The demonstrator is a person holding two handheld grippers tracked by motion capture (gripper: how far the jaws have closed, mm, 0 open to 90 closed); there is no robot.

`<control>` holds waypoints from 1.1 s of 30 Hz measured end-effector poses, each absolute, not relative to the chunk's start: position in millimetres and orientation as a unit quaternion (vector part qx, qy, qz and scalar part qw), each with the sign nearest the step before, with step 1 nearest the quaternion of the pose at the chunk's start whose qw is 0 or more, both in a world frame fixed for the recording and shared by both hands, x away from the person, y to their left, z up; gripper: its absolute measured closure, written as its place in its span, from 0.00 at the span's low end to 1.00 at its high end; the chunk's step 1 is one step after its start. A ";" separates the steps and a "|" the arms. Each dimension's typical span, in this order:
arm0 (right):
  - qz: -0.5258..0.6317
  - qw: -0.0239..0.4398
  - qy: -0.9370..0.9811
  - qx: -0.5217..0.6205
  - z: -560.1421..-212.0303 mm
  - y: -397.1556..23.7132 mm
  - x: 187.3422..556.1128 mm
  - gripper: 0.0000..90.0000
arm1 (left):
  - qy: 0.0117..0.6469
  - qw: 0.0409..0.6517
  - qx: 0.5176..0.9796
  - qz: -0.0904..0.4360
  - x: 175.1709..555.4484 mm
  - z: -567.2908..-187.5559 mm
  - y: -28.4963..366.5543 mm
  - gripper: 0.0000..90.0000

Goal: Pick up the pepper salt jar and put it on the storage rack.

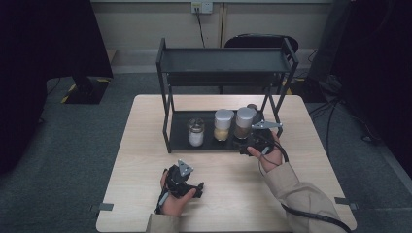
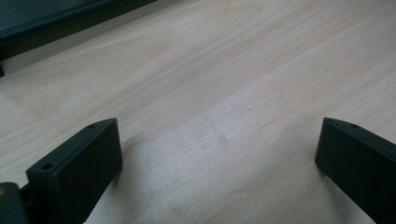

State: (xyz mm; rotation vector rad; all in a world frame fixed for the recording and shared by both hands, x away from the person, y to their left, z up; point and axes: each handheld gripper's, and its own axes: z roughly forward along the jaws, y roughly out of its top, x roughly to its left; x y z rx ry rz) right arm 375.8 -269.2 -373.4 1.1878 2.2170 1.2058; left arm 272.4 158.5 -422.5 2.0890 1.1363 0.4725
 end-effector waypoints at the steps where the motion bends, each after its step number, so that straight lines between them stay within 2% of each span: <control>1: 0.426 0.175 0.784 0.416 -373.5 -269.3 374.4 0.01 | 0.439 0.351 0.807 0.182 272.4 -422.5 158.5 0.00; 33: 0.448 0.155 0.791 0.386 -381.4 -291.8 335.5 0.01 | 0.439 0.351 0.807 0.183 272.4 -422.5 158.4 0.00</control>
